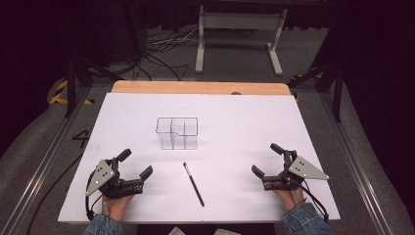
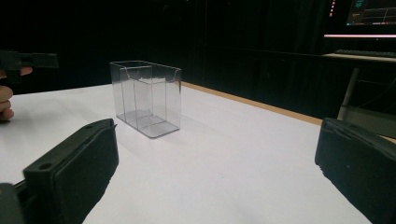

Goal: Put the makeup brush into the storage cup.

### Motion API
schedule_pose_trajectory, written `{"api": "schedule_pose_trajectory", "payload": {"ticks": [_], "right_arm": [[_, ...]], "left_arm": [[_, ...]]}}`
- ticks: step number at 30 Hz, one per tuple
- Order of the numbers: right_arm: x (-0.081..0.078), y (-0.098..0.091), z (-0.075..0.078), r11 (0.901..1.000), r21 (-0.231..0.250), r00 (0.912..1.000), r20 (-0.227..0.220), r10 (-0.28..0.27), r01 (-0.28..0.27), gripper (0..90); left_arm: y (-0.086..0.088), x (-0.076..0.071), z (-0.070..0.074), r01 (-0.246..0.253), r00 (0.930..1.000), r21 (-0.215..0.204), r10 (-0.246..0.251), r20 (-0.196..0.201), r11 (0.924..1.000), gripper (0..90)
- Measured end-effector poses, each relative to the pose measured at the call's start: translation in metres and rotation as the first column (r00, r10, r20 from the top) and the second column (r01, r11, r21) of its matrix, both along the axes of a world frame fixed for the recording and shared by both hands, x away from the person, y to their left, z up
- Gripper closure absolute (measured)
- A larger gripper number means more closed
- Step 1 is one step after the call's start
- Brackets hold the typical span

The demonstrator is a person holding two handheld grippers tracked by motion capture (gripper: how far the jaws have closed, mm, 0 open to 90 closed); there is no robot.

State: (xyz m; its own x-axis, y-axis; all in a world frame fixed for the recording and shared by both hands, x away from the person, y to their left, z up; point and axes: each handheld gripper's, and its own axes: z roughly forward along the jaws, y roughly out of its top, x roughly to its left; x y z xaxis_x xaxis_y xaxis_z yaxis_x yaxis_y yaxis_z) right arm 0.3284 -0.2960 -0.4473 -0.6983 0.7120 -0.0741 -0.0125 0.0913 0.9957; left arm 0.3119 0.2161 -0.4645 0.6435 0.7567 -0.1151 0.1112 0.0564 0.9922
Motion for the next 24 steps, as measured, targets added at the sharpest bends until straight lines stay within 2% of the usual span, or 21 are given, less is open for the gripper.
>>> {"api": "schedule_pose_trajectory", "payload": {"ticks": [24], "right_arm": [[-0.0002,0.0,-0.0002,1.0,0.0,1.0,-0.003,0.002,-0.002,0.0]], "left_arm": [[0.0002,-0.0006,0.0009,-0.002,1.0,-0.002,0.002,0.007,1.0,1.9]]}}
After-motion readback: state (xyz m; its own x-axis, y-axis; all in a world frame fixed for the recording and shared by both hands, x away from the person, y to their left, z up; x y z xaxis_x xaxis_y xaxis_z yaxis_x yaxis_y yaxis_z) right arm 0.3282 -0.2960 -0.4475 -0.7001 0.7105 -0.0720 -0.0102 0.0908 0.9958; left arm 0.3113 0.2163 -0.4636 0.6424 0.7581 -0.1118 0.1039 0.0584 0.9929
